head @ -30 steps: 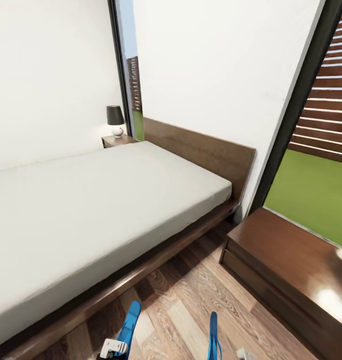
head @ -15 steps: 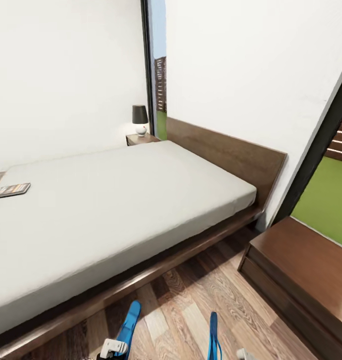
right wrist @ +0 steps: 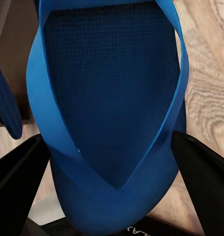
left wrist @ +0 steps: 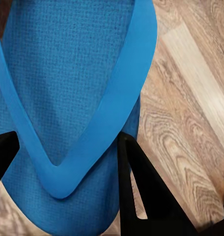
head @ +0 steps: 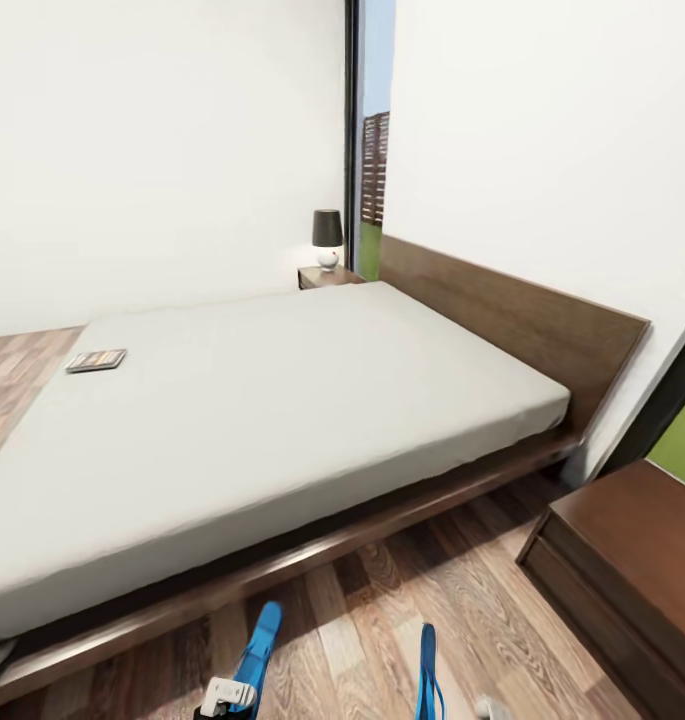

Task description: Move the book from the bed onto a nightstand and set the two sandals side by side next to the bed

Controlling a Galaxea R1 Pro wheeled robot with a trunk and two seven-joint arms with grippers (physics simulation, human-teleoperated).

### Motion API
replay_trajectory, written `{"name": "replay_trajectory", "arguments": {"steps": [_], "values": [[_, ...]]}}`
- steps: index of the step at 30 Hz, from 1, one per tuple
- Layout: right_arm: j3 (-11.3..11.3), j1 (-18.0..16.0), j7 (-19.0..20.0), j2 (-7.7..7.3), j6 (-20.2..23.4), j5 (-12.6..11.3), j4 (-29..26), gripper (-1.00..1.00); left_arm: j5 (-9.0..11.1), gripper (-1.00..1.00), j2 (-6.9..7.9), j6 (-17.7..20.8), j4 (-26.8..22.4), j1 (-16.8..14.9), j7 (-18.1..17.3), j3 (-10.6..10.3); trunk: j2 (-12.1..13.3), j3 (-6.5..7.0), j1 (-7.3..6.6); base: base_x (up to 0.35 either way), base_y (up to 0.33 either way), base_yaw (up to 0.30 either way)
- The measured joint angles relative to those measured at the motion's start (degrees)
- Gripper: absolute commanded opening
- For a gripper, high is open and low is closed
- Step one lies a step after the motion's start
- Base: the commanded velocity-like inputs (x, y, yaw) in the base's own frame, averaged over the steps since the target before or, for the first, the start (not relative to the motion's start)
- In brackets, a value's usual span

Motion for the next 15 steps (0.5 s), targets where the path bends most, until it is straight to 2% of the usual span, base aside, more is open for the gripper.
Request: {"name": "replay_trajectory", "arguments": {"steps": [15], "values": [[0.0, 0.0, 0.0, 0.0, 0.0, 0.0, 0.0, -1.0, 0.0, -1.0, -0.03, 0.02, 0.0, 0.0, 0.02, -0.01, 0.0, 0.0, 0.0, 0.0, 0.0, 0.286]]}}
